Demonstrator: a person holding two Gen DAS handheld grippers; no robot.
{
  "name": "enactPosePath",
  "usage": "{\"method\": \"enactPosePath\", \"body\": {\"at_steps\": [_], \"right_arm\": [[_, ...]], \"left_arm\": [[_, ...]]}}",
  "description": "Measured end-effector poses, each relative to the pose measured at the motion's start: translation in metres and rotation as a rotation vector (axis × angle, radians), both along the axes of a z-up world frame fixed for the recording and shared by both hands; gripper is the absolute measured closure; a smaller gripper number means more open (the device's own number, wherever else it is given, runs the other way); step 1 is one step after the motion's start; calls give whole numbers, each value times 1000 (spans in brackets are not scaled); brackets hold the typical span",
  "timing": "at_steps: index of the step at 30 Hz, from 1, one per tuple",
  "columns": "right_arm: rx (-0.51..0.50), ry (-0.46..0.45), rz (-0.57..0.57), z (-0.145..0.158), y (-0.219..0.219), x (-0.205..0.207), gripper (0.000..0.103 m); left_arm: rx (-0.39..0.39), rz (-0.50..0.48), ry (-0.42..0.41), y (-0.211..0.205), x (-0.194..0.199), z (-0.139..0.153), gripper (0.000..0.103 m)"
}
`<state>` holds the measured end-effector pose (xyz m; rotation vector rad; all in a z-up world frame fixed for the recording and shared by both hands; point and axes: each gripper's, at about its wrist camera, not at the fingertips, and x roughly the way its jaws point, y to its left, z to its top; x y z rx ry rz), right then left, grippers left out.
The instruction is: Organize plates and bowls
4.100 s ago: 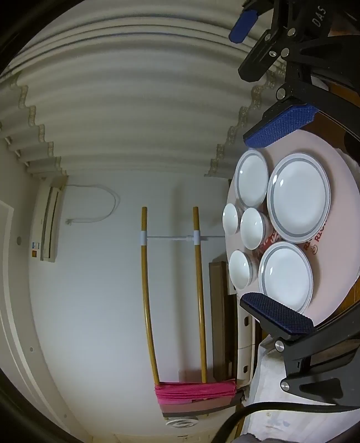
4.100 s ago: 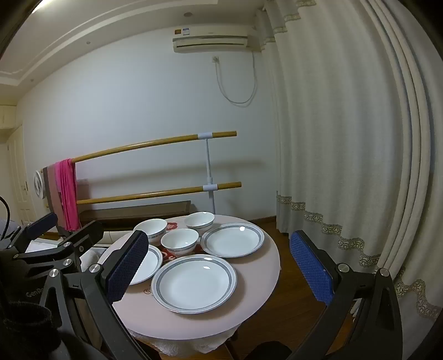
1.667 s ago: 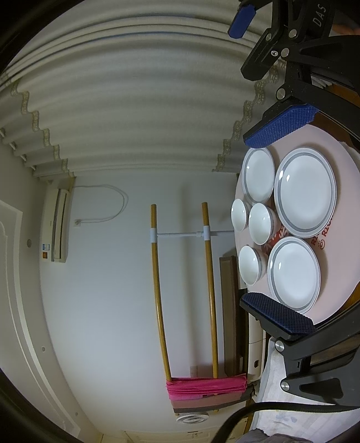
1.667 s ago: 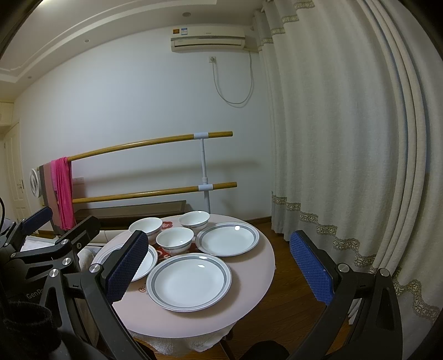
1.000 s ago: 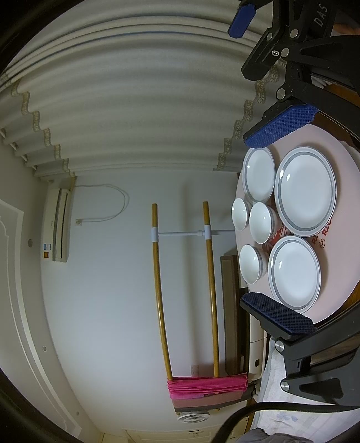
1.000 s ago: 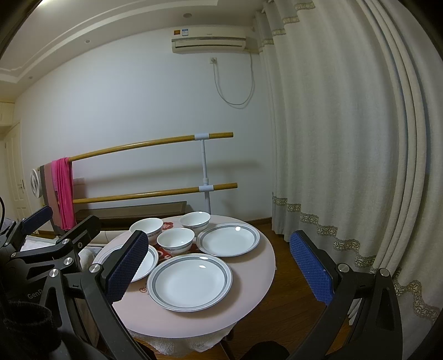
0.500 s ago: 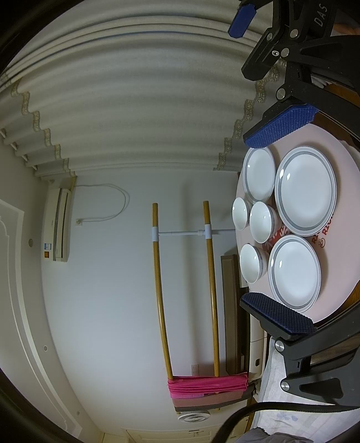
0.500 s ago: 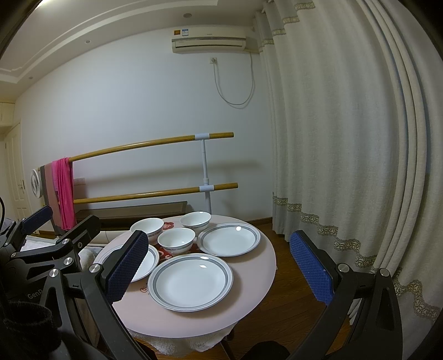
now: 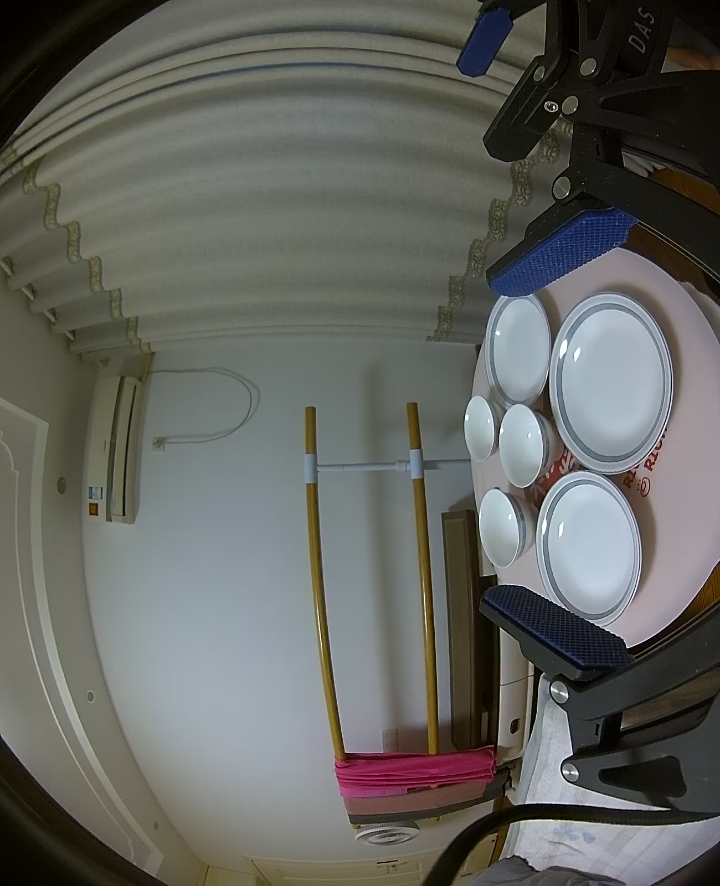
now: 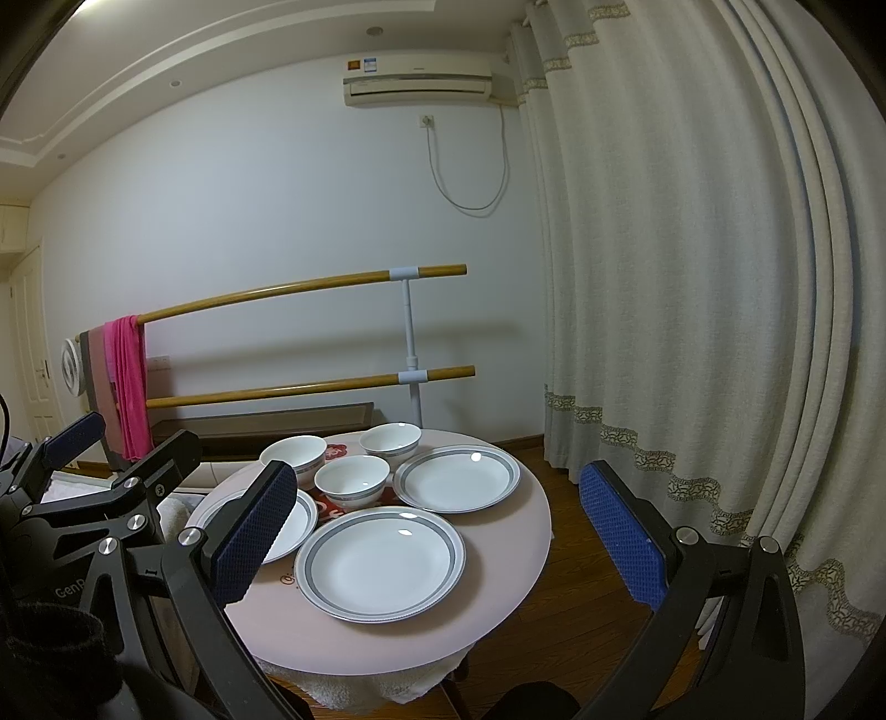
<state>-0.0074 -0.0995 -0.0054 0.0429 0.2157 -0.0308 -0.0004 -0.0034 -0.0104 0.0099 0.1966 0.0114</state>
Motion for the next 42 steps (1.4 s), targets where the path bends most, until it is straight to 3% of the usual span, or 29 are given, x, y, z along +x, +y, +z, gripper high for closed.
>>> {"method": "enactPosePath", "body": {"at_steps": [9,14,18,23,30,37,42], "right_arm": [[-5,6,8,-4,2,2,0],[-10,50,28,-17,5,19,0],[-13,108,46,-36,6,40,0],[-5,218,65,-66,4,78,0],[41,343,115,-102,-8,122,0],[105,404,157,-124,-25,152,0],[139,443,192,-138,-34,172,1]], "left_arm": [[-10,3,7,6,7,-9,1],[-43,9,52,17,25,-25,1],[-102,4,114,34,50,-46,1],[-133,74,230,56,88,-70,1],[-171,110,341,60,127,-84,1],[-269,127,436,57,161,-101,1],[-285,155,474,54,182,-114,1]]}}
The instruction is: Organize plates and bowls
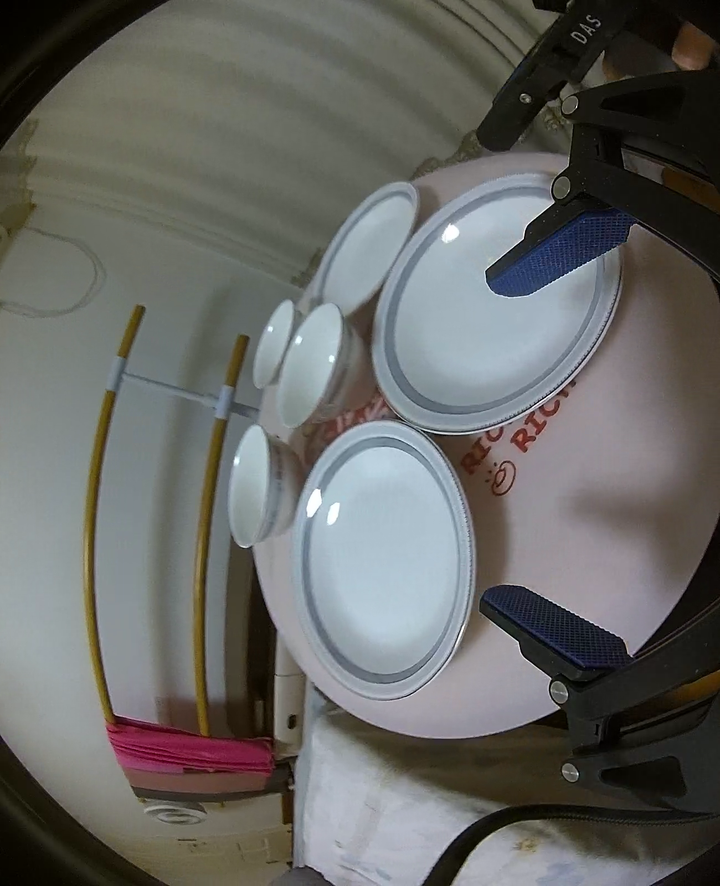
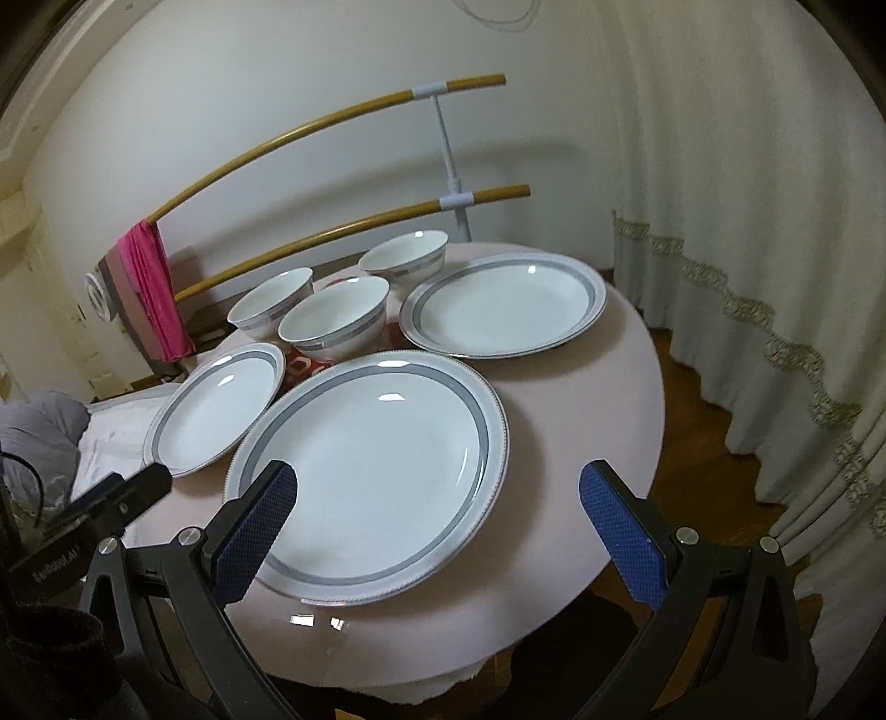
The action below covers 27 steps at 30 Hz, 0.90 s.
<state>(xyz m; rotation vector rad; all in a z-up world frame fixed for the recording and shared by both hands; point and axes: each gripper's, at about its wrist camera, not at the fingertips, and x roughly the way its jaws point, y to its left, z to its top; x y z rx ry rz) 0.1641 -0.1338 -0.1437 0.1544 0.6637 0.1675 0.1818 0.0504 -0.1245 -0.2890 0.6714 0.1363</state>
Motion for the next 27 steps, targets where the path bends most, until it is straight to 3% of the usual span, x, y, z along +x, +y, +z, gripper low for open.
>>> {"method": "enactPosePath", "body": {"at_steps": [4,11,14,21,25,27], "right_arm": [[23,44,9,-12,-8,18,18],[55,124,46,-33,-20,52,42],[73,150,65,-40,-24,63,54],[114,190,109,-51,-29,82,68],[130,201,121,-55,-31,91,83],[134,204,127,-56,-32,93,85]], "left_arm": [[-28,56,43,3,17,-10,1],[-53,58,104,-1,43,-26,4],[-57,63,127,0,49,-31,10],[-79,44,168,3,71,-46,27],[-63,44,175,5,80,-49,32],[-48,50,182,5,82,-50,34]]}}
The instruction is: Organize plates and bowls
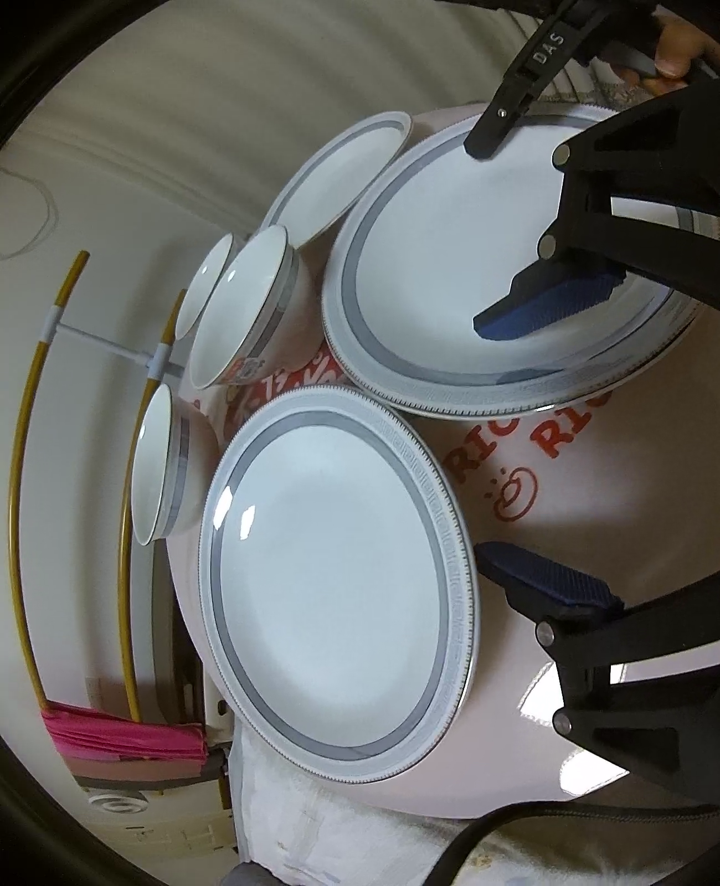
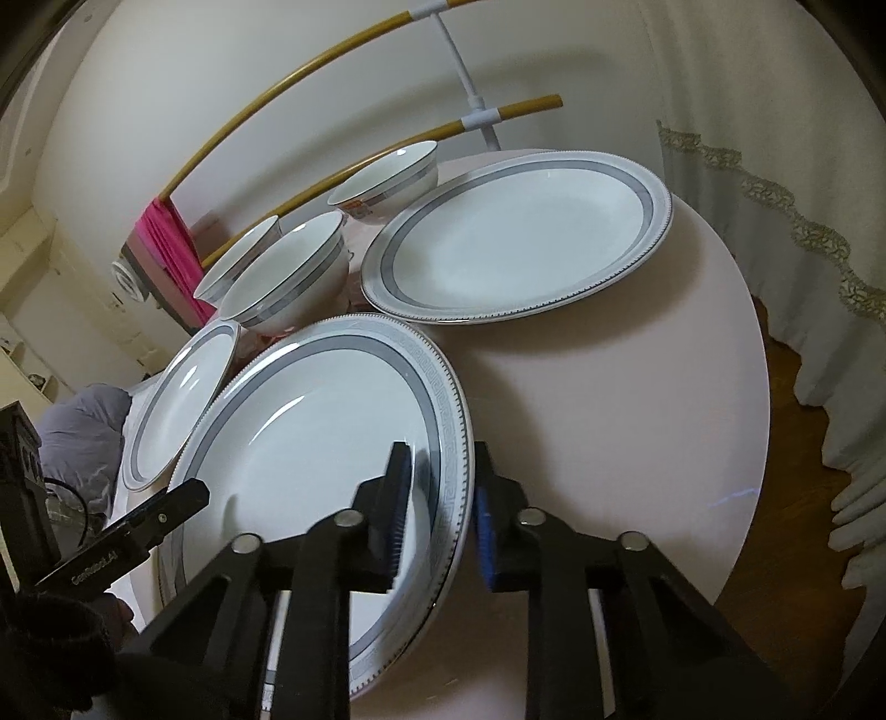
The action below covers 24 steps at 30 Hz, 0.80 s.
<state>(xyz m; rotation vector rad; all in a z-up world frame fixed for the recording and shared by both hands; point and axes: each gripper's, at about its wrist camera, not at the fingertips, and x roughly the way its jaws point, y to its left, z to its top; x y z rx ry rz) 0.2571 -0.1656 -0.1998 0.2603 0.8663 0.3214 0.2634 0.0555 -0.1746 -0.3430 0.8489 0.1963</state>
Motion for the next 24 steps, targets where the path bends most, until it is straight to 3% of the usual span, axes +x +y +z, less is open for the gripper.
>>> {"method": "enactPosePath", "body": {"at_steps": [6,8,14,16,24], "right_arm": [[20,2,13,-3,0,4,85],[25,-1,18,-4,-1,3,85],[32,-5,23,-4,-1,2,85],[29,-6,23,-4,-1,1,85],[26,1,17,-3,1,0,85]], "left_arm": [[3,-19,-6,-5,4,-1,36],[-15,-39,-15,-5,4,0,47],[-16,-63,-18,-7,6,-3,63],[-45,-82,-21,-5,7,-4,80],[-56,-91,-21,-2,5,-4,81]]}}
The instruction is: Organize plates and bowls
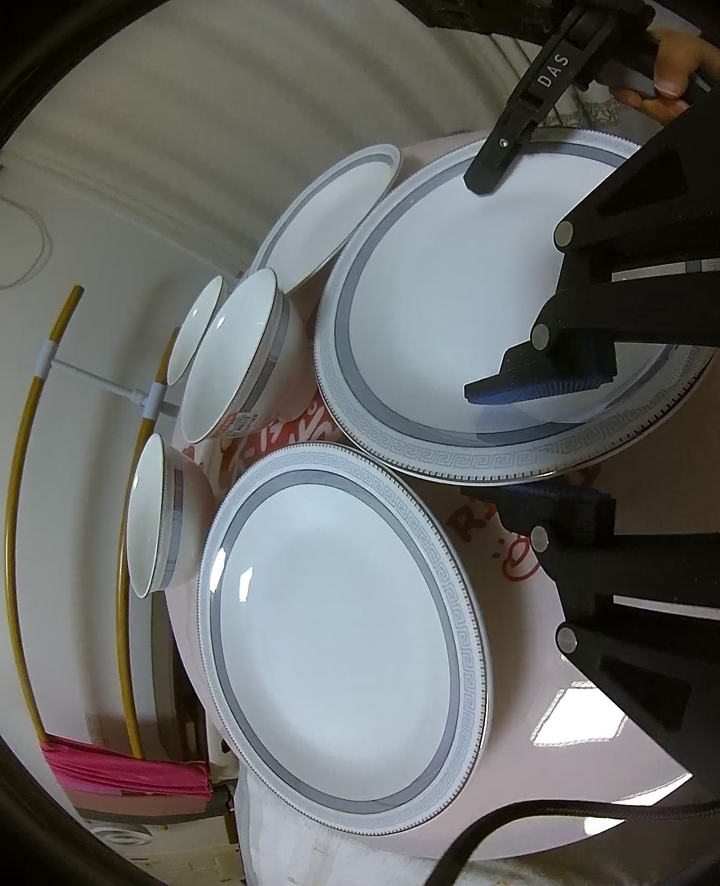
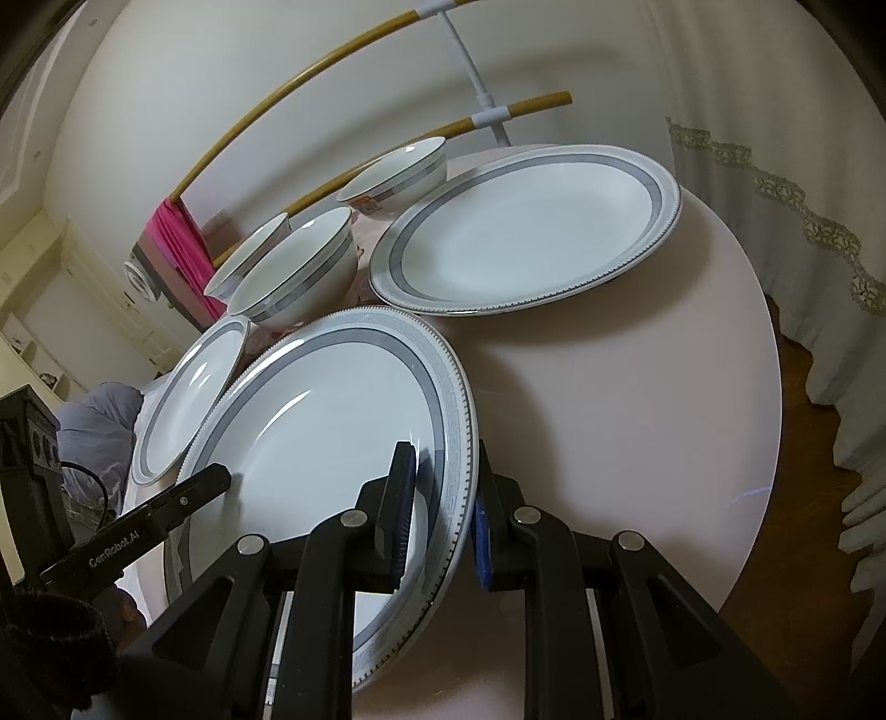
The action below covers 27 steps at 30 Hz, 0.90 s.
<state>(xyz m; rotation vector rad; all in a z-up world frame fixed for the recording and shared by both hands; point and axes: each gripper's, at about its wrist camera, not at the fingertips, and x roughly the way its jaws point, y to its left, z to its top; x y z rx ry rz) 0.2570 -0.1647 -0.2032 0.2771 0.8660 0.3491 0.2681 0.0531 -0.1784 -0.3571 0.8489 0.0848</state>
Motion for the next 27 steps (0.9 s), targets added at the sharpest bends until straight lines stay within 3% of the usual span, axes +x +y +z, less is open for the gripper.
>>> {"method": "enactPosePath", "body": {"at_steps": [27], "right_arm": [[-63,-30,-1,6,6,-27,85]], "left_arm": [[26,-20,-49,-7,-18,13,85]]}}
